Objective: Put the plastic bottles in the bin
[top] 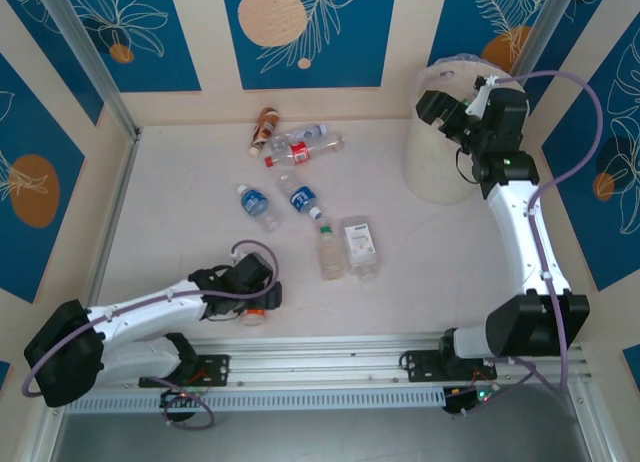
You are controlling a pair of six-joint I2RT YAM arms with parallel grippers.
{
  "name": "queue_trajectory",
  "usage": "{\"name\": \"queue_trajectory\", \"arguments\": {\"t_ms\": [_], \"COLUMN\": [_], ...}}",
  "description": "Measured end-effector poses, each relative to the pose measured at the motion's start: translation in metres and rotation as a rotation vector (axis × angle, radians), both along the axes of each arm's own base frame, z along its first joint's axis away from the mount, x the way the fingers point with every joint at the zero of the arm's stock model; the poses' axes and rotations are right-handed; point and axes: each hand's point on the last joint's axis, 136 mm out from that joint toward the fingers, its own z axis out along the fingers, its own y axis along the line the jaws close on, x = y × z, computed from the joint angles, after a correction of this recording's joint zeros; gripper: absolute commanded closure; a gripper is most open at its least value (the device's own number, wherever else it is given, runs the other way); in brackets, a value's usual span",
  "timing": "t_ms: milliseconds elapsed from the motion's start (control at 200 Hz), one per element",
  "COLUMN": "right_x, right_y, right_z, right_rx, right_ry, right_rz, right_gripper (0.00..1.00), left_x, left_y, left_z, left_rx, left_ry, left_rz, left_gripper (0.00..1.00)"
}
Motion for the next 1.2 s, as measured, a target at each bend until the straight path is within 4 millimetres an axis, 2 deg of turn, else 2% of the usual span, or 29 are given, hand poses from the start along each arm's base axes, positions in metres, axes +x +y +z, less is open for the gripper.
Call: {"name": "queue_trajectory", "arguments": {"t_ms": [190,290,475,605,775,1035,1200], "right_x": [-0.024,-0.033,-0.036,-0.038,-0.042,-0.048,-0.057], "right_y": [0.010,0.011,0.013,0.018,0.032,0.042,0.052], "right_z": [-0.013,-0.021,-0.041,-0.046,-0.050,-0.072,-0.076], "right_rx": [0.002,0.001,0.003,0.003,-0.002,-0.002,0.012], "right_ry": [0.013,0.026,0.069,0.085,0.101,0.151,0.148], "right_rz": [0.023,0.022,0.021,0.035,0.072,0.103,0.160], "right_gripper": [0.00,0.00,0.00,0.00,0.00,0.01,0.00], "left_x": [-0.020,-0.033,-0.042,-0.040,-0.024,0.027,0.052], "left_y": [0.009,0.011,0.008,0.004,-0.011,-0.065,-0.098], "left_z": [-0.001,-0.004,-0.009,-0.009,0.005,0.056,0.089], "left_rx": [0.082,0.107,0.094,0.084,0.087,-0.042,-0.145], "left_ry": [0.045,0.072,0.086,0.074,-0.019,-0.256,-0.406], "left_rz": [0.042,0.049,0.049,0.036,-0.079,-0.238,-0.330], "left_gripper": [0.05,0.11,0.37,0.48,0.54,0.56,0.57]}}
